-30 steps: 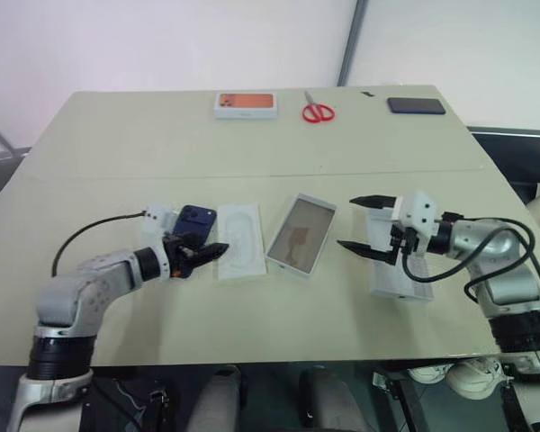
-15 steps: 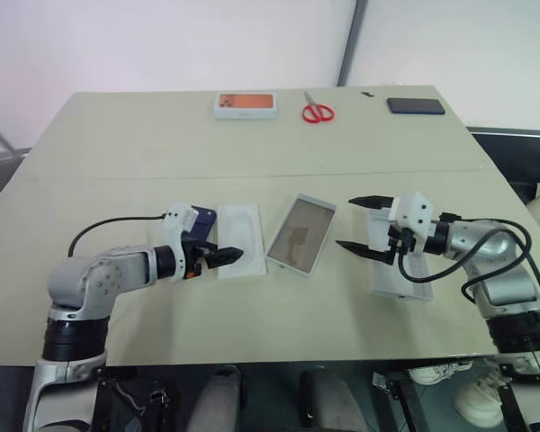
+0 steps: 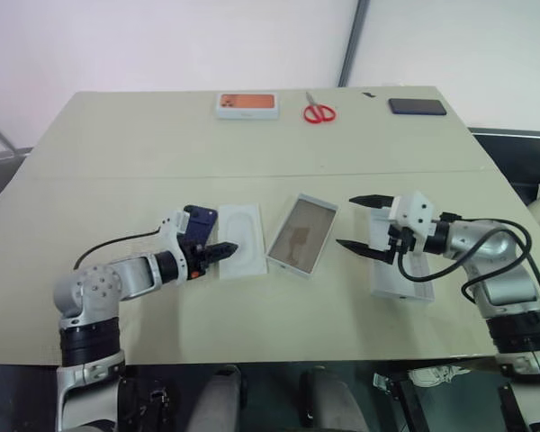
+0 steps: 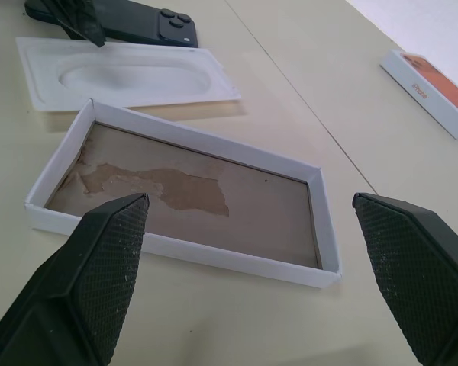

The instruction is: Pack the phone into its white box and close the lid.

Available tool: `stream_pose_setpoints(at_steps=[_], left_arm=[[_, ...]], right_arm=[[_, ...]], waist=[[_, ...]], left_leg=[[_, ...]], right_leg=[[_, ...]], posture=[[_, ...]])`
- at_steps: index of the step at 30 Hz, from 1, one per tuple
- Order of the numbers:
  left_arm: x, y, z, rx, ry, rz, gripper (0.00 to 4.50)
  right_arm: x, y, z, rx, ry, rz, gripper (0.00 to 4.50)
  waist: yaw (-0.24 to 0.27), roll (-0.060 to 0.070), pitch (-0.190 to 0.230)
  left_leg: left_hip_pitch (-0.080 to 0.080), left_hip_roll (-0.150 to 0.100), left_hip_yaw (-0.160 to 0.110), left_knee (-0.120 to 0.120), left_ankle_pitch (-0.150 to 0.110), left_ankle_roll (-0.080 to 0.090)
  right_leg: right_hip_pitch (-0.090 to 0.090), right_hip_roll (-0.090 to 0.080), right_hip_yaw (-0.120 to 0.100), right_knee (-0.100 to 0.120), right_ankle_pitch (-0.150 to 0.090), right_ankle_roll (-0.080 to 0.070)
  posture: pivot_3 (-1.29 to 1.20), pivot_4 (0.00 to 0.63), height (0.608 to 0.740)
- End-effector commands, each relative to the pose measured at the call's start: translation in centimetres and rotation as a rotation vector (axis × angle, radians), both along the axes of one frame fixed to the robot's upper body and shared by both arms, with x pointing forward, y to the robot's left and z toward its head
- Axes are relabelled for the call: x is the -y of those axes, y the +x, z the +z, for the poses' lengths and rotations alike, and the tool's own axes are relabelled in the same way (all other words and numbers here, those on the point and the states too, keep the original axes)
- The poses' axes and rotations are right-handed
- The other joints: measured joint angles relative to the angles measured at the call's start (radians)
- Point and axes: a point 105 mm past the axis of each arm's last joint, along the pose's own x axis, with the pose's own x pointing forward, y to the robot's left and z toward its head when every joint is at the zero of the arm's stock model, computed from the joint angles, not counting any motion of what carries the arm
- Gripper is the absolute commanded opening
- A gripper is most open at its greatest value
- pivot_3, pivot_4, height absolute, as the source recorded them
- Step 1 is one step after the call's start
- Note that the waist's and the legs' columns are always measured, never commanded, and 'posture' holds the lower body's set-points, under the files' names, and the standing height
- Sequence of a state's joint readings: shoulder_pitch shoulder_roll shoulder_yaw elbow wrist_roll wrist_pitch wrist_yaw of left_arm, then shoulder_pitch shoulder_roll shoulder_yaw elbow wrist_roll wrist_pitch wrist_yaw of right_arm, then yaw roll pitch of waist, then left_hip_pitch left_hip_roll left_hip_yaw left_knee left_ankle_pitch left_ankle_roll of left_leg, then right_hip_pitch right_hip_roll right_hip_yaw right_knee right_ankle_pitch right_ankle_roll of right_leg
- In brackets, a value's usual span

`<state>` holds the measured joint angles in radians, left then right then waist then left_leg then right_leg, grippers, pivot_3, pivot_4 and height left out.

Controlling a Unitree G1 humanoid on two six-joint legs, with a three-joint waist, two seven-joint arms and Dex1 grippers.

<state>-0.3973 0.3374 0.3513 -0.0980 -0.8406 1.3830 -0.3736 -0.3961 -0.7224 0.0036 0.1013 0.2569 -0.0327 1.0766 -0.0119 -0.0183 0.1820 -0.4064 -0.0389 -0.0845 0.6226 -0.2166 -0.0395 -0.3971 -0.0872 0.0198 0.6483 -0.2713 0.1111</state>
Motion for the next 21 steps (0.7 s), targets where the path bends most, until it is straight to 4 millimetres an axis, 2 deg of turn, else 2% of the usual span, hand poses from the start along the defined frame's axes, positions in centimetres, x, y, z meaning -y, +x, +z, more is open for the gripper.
stream_pose_setpoints(at_steps=[1,6,9,11,13,21], left_arm=[[-0.37,-0.21,-0.17,-0.003,0.016,0.004,2.73],[-0.17,-0.01,-0.18,-0.012,-0.015,0.014,2.73],[0.19,-0.02,-0.44,-0.021,-0.027,0.013,1.88],[0.2,-0.12,-0.53,-0.024,-0.025,0.009,0.86],[-0.08,-0.11,-0.74,-0.03,-0.003,0.02,0.05],[-0.61,-0.06,-0.68,-0.037,-0.002,0.032,0.05]], right_arm=[[-0.38,-0.07,1.58,0.061,0.012,0.014,4.5],[-0.54,-0.03,1.47,0.062,0.014,0.014,4.5],[-0.63,-0.01,1.44,0.062,0.016,0.014,4.5],[-0.62,-0.04,1.43,0.063,0.016,0.014,4.5],[-0.61,-0.09,1.43,0.061,0.015,0.013,4.5],[-0.64,-0.11,1.48,0.061,0.015,0.015,4.5]], waist=[[0.0,0.0,0.0],[0.0,0.0,0.0],[0.0,0.0,0.0],[0.0,0.0,0.0],[0.001,0.001,0.0],[-0.002,0.0,0.0]], left_leg=[[0.0,0.0,0.0,0.0,0.0,0.0],[0.0,0.0,0.0,0.0,0.0,0.0],[0.0,0.0,0.0,0.0,0.0,0.0],[0.0,0.0,0.0,0.0,0.0,0.0],[0.0,0.0,0.0,0.0,0.0,0.0],[0.0,0.0,0.0,0.0,0.0,0.0]], right_leg=[[0.0,0.0,0.0,0.0,0.0,0.0],[0.0,0.0,0.0,0.0,0.0,0.0],[0.0,0.0,0.0,0.0,0.0,0.0],[0.0,0.0,0.0,0.0,0.0,0.0],[0.0,0.0,0.0,0.0,0.0,0.0],[0.0,0.0,0.0,0.0,0.0,0.0]], posture=[[0.0,0.15,0.74],[0.0,0.15,0.74],[0.0,0.15,0.74],[0.0,0.15,0.74],[0.0,0.15,0.74],[0.0,0.15,0.74]])
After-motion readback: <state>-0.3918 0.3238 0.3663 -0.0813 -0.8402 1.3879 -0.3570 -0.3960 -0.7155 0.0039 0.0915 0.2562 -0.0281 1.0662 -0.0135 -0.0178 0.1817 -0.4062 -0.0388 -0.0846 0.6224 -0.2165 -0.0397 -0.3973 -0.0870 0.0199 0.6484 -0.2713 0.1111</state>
